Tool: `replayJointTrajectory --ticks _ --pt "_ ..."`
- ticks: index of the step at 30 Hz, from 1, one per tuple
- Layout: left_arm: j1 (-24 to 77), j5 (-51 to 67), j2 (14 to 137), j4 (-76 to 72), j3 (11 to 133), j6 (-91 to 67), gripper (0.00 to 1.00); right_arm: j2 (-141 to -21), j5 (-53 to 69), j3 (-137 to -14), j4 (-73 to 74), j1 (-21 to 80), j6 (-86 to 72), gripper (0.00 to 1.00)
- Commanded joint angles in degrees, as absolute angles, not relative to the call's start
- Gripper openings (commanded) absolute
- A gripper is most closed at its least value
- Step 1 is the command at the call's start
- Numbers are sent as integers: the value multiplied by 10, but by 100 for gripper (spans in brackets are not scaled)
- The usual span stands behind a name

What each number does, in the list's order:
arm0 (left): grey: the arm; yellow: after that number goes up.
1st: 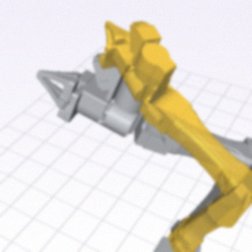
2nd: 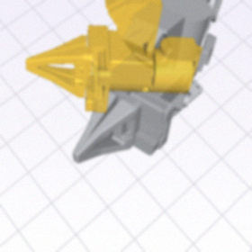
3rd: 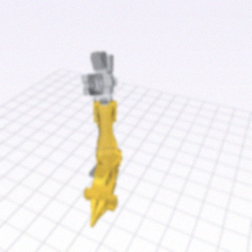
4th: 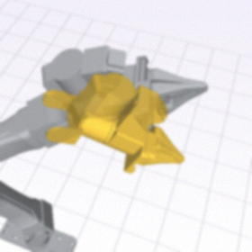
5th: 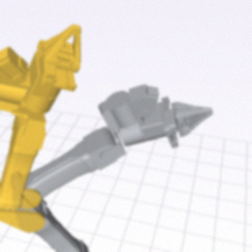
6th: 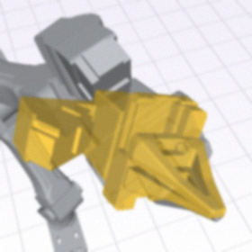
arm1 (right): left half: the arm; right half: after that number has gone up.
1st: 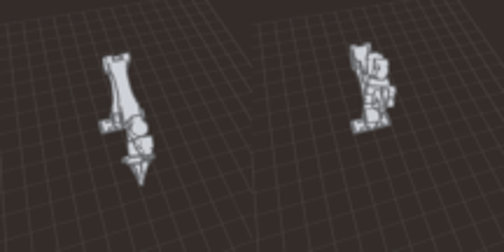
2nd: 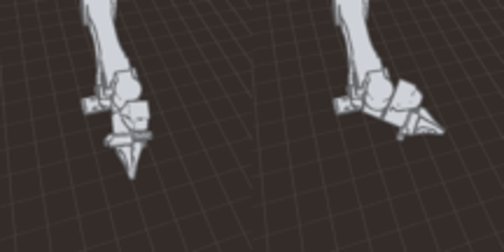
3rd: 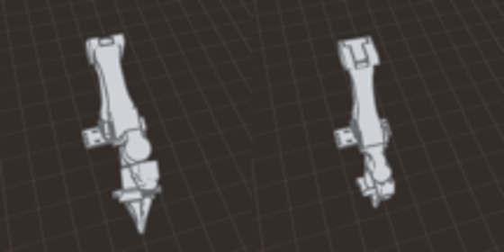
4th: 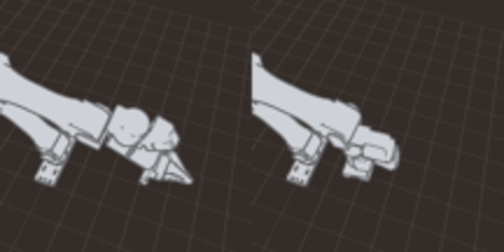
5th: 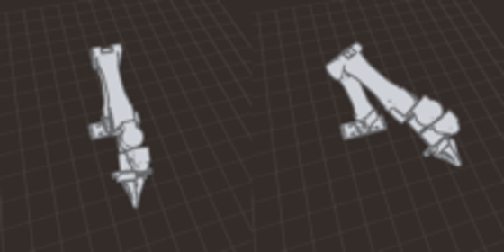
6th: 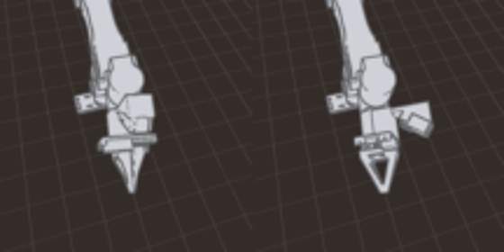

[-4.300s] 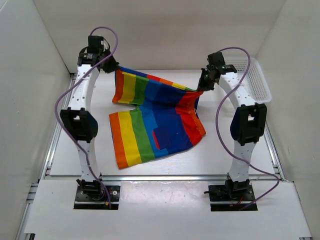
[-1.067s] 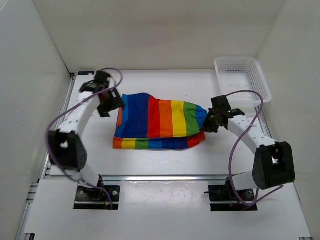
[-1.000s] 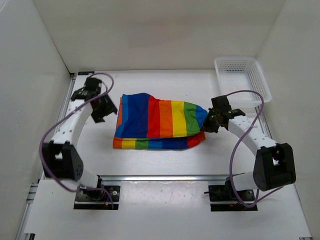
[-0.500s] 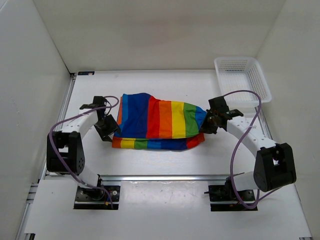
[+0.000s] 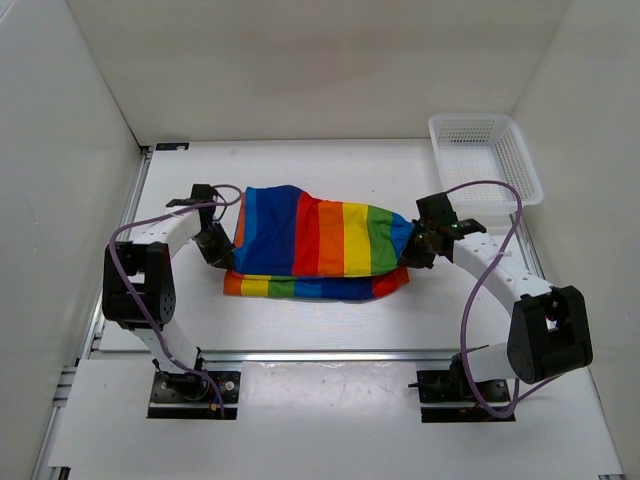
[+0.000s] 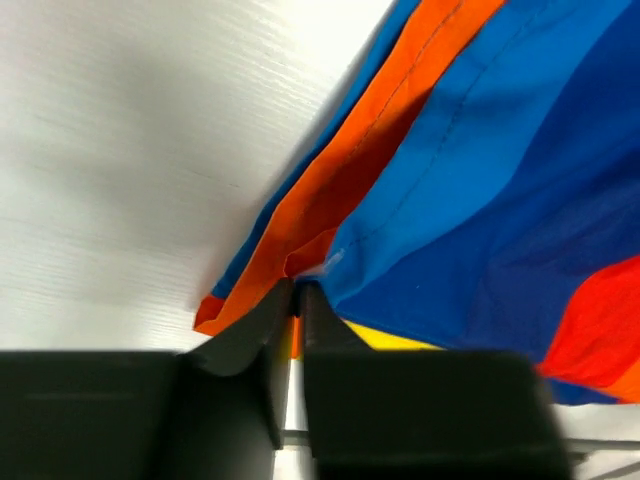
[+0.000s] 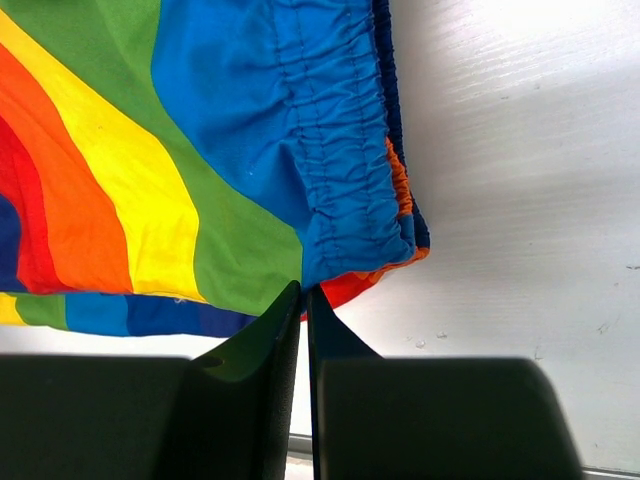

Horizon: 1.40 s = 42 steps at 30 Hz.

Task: Fold and stack the shorts
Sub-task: Fold the shorts

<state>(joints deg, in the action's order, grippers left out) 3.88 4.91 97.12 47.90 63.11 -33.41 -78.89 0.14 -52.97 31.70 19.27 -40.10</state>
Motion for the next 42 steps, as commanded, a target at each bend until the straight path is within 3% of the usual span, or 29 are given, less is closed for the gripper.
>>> replayJointTrajectory --ticks 1,3,6,7,12,16,27,28,31,37,42 --pt "41 39 965 470 652 -325 16 -789 -5 -538 330 196 -399 10" --pt "41 45 957 470 652 -320 10 -784 -5 -538 335 196 -399 13" --pt "41 59 920 475 652 -320 10 -778 -11 -544 346 196 -394 53" --pt "41 66 908 482 652 -320 10 -771 -17 -544 352 196 -394 76" --pt "41 71 845 498 657 -320 10 -761 -30 -539 352 196 -399 79" --pt "41 76 845 512 679 -320 10 -781 -35 -533 339 196 -399 75" --pt "41 76 851 534 729 -309 10 -877 -45 -562 294 190 -411 52" --pt "41 76 851 534 729 -309 10 -884 -45 -562 294 190 -411 33" --pt "41 76 851 540 744 -304 10 -884 -70 -584 295 190 -410 0" --pt "41 63 845 610 841 -292 10 -845 -107 -675 364 190 -364 0" --pt "36 70 788 628 817 -297 10 -790 -89 -662 390 201 -351 0"
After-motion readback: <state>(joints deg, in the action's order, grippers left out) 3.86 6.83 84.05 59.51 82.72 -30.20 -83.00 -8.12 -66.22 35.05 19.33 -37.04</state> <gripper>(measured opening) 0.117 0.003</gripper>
